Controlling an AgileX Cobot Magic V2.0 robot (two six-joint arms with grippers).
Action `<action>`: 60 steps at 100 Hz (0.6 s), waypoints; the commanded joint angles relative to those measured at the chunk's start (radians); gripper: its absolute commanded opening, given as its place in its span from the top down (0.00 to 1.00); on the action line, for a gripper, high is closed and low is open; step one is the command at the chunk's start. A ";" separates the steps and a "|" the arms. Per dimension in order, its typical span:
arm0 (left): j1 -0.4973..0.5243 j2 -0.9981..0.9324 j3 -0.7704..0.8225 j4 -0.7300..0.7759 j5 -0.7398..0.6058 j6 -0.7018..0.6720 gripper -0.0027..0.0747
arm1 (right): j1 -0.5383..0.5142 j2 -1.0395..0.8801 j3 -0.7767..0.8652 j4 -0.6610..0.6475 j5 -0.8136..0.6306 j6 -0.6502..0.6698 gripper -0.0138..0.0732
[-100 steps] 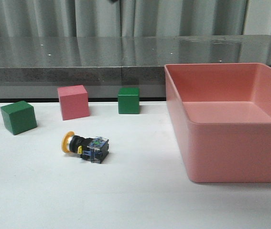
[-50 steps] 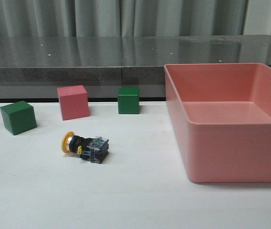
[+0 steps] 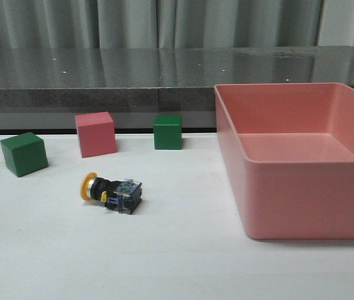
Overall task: Place and stand button with both arms
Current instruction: 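Open the right gripper, release the button on its side, withdraw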
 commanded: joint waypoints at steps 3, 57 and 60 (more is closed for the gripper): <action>0.005 -0.030 0.045 -0.002 -0.078 -0.012 0.99 | -0.005 -0.039 -0.003 0.004 -0.128 0.004 0.93; 0.005 -0.012 -0.086 -0.216 -0.050 -0.064 0.99 | -0.005 -0.044 -0.001 0.004 -0.140 0.004 0.93; 0.005 0.002 -0.127 -0.216 -0.007 -0.064 0.99 | -0.005 -0.044 -0.001 0.004 -0.140 0.004 0.93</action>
